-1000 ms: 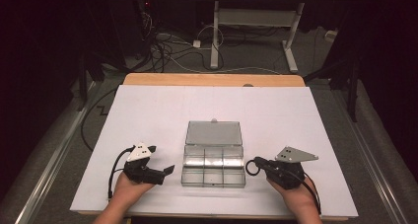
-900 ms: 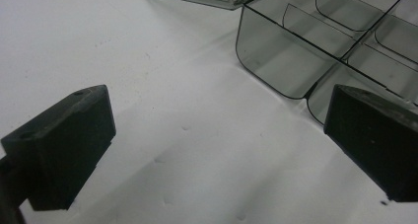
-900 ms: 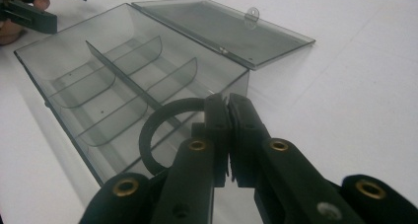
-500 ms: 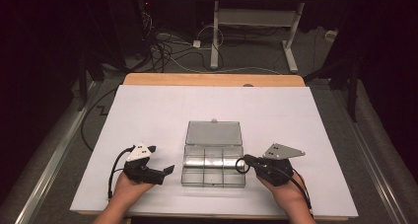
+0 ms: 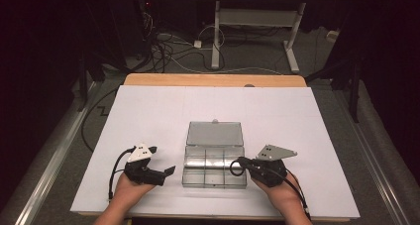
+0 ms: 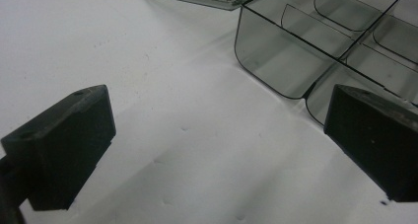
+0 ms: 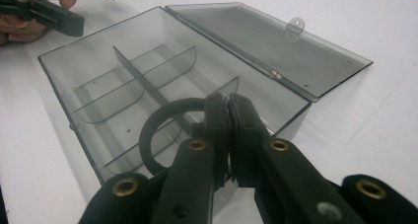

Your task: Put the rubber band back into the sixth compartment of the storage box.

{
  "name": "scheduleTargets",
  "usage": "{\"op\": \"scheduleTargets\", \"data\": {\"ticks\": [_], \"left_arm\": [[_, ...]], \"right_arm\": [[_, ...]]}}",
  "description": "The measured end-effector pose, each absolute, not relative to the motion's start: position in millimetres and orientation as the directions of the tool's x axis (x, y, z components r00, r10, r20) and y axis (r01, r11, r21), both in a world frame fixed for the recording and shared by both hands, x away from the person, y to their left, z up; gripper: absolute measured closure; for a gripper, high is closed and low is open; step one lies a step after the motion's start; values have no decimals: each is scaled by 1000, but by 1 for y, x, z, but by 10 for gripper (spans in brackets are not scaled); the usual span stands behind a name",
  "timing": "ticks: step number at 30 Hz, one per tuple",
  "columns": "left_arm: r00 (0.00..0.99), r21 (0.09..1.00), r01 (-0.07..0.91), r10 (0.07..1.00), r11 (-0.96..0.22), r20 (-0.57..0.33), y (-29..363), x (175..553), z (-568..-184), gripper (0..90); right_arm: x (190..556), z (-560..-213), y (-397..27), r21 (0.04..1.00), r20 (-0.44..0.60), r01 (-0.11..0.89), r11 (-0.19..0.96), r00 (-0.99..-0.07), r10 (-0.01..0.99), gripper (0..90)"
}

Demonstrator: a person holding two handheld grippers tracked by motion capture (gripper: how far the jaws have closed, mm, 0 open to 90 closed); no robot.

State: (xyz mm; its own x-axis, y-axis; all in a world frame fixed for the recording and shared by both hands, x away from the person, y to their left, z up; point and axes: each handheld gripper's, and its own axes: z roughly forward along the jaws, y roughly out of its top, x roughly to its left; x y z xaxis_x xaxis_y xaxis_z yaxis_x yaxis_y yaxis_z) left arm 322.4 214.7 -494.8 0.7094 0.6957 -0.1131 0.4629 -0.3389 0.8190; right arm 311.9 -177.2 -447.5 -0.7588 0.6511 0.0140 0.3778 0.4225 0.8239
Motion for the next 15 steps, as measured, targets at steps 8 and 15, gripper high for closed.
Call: {"op": "scheduleTargets", "data": {"ticks": [8,15], "left_arm": [[710,819,462,695,-339,-113,215,322,-495,0],[711,819,462,694,-340,-113,215,322,-495,0]], "right_arm": [[309,-454,-169,813,14,378,443,-773,634,883],[307,-457,-166,808,9,375,454,-779,627,883]]}}
